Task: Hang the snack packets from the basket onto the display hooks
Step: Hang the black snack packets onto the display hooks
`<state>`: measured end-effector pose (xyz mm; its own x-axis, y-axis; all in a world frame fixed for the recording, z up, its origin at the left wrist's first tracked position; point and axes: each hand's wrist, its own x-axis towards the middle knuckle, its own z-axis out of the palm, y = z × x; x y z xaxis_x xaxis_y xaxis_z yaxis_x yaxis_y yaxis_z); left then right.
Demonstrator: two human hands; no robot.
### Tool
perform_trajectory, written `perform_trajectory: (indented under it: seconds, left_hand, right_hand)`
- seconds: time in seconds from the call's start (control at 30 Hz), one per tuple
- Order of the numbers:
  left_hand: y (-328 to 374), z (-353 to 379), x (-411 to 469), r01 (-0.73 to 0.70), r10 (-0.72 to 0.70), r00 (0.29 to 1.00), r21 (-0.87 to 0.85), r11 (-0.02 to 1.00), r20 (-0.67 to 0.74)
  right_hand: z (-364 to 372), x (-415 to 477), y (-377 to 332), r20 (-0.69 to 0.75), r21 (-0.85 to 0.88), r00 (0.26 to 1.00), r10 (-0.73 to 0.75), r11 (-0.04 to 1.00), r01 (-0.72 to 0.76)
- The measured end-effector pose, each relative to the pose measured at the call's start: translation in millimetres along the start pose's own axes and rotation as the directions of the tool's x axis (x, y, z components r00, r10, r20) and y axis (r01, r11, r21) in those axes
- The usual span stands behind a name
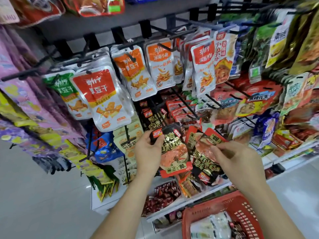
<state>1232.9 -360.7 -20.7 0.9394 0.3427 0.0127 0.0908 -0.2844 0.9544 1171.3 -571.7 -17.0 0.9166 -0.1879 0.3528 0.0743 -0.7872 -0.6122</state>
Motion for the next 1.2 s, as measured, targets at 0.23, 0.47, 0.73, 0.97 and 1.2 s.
perform_trajectory:
  seconds: [0.23, 0.47, 0.73, 0.97, 1.2]
  left_hand:
    - [7.7, 1.0, 0.4, -0.003, 0.008, 0.999, 0.110, 0.994, -0.040]
    - [4.3, 8.4, 22.4, -0.032, 0.062, 0.995, 0.333, 0.942, -0.080]
    - [3.4, 13.2, 29.6, -0.128, 0.147, 0.989, 0.351, 0.927, -0.026]
    - [-23.1, 3.4, -12.6, -0.478, 0.508, 0.860, 0.418, 0.773, 0.044]
    - [-5.2, 6.8, 15.5, -0.334, 0.289, 0.939, 0.686, 0.646, 0.185]
  right_hand:
    - [-6.6, -4.9, 6.4, 0.087, 0.066, 0.996, -0.034, 0.997, 0.029]
    - [-13.4, -0.2, -3.3, 0.002, -0.054, 0.983, -0.186, 0.981, 0.186]
    - [44.3, 12.7, -28.4, -0.048, -0.054, 0.946, -0.319, 0.947, 0.317]
    - [74.1, 40.6, -34.3, 0.011, -0.118, 0.968, -0.251, 0.961, 0.251]
    - [92.0, 58.0, -42.6, 0.113, -0.168, 0.977, -0.182, 0.966, 0.199]
